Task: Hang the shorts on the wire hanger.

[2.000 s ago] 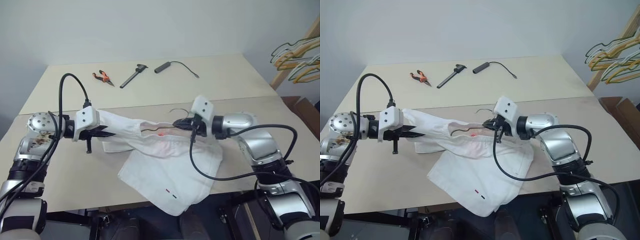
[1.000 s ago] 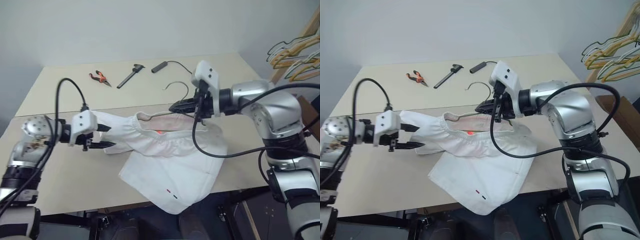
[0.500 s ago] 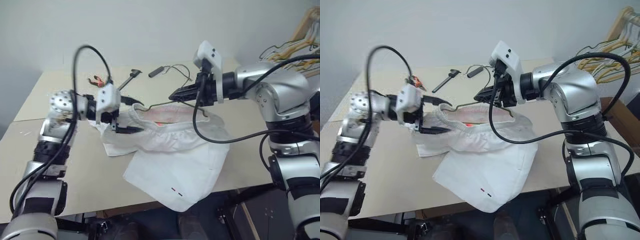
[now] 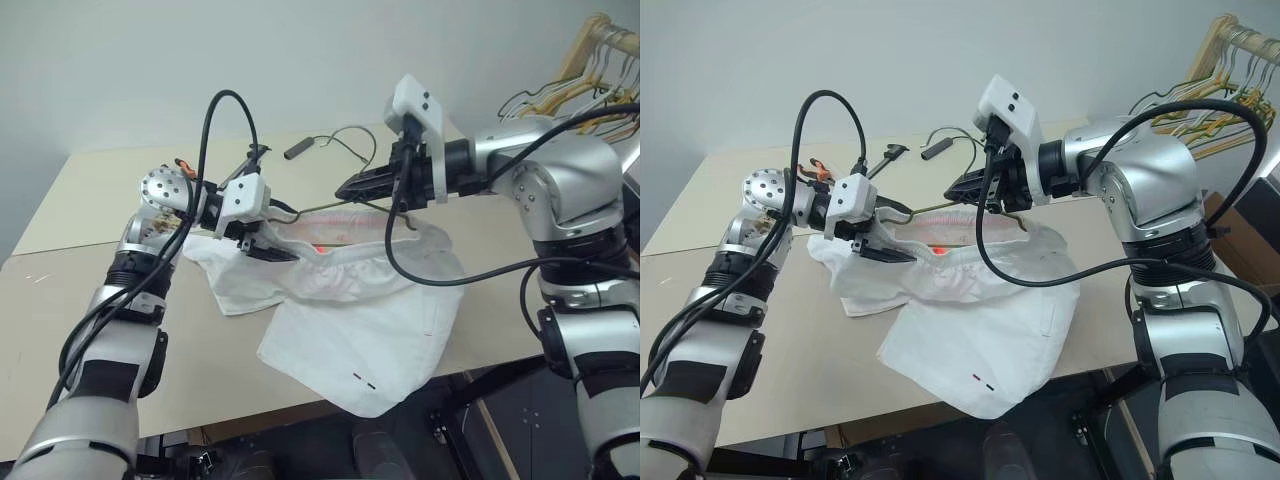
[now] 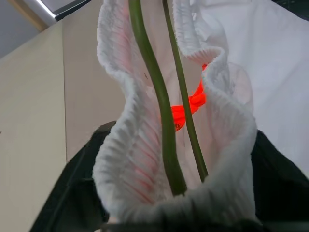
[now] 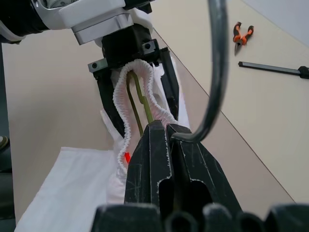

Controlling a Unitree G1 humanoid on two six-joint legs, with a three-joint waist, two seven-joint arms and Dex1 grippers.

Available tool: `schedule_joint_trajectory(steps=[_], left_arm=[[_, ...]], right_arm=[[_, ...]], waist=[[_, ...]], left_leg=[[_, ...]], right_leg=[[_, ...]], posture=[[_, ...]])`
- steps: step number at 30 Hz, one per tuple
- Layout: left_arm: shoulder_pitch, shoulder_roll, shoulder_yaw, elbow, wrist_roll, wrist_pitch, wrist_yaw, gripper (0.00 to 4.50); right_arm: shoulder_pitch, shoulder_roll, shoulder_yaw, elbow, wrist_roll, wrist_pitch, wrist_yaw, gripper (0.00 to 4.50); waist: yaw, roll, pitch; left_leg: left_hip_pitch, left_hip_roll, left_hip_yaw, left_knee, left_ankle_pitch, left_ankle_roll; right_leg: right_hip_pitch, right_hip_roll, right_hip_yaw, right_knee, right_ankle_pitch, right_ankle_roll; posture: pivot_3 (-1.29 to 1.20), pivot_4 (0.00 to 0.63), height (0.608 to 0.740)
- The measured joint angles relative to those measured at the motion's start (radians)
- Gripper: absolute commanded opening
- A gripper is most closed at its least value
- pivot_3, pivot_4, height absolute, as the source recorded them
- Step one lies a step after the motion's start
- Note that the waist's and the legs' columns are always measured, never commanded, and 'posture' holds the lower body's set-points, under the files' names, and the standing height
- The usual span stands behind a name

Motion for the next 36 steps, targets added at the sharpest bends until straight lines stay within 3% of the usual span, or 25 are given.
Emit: schedule_joint_trajectory(steps=[7,9,15,20,29,36], left_arm=[[-0.006,-0.003,0.0,0.024,0.0,-0.005,-0.031,0.43],[-0.006,-0.003,0.001,0.026,0.001,-0.004,-0.033,0.0],[0.005,-0.003,0.008,0.023,0.002,-0.003,-0.011,0.0],[0.043,0.004,0.025,-0.017,-0.001,0.008,0.006,0.0],[0.135,0.016,0.061,-0.138,-0.037,0.105,0.048,0.0],[0.162,0.027,0.066,-0.171,-0.039,0.135,0.073,0.0]], right_arm=[[-0.02,0.0,0.035,0.008,-0.007,0.003,0.002,0.0],[-0.02,-0.001,0.042,0.011,-0.018,0.003,0.003,0.0],[-0.019,0.005,0.052,0.014,-0.042,-0.01,-0.009,0.0],[0.005,0.017,0.052,0.009,-0.053,-0.014,-0.035,1.34],[0.066,-0.052,0.033,-0.033,-0.061,-0.002,-0.067,4.47],[0.173,-0.267,-0.087,-0.111,-0.015,-0.003,0.016,4.47]], waist=[[-0.014,0.0,0.0],[-0.016,0.0,0.0],[-0.02,0.0,0.0],[-0.022,0.0,0.0],[-0.021,0.0,0.0],[-0.019,0.0,0.0]], left_leg=[[0.0,0.0,-0.001,0.0,0.0,0.0],[0.0,0.0,-0.001,0.0,0.0,0.0],[0.001,0.0,-0.001,0.0,0.0,0.0],[0.001,0.0,-0.001,0.0,0.0,0.0],[0.001,0.0,-0.001,0.0,0.0,0.0],[0.001,0.0,-0.001,0.0,-0.001,0.001]], right_leg=[[0.0,0.0,0.0,0.003,0.0,0.0],[0.0,0.0,0.0,0.004,0.0,0.0],[0.0,0.0,0.0,0.006,0.0,0.0],[0.0,0.0,0.0,0.006,0.0,0.0],[0.0,0.0,0.0,0.006,0.0,0.0],[0.0,0.0,0.0,0.004,0.0,0.0]], posture=[[-0.17,0.007,0.74],[-0.17,0.011,0.74],[-0.17,0.023,0.74],[-0.18,0.033,0.74],[-0.2,0.046,0.74],[-0.2,0.052,0.74]])
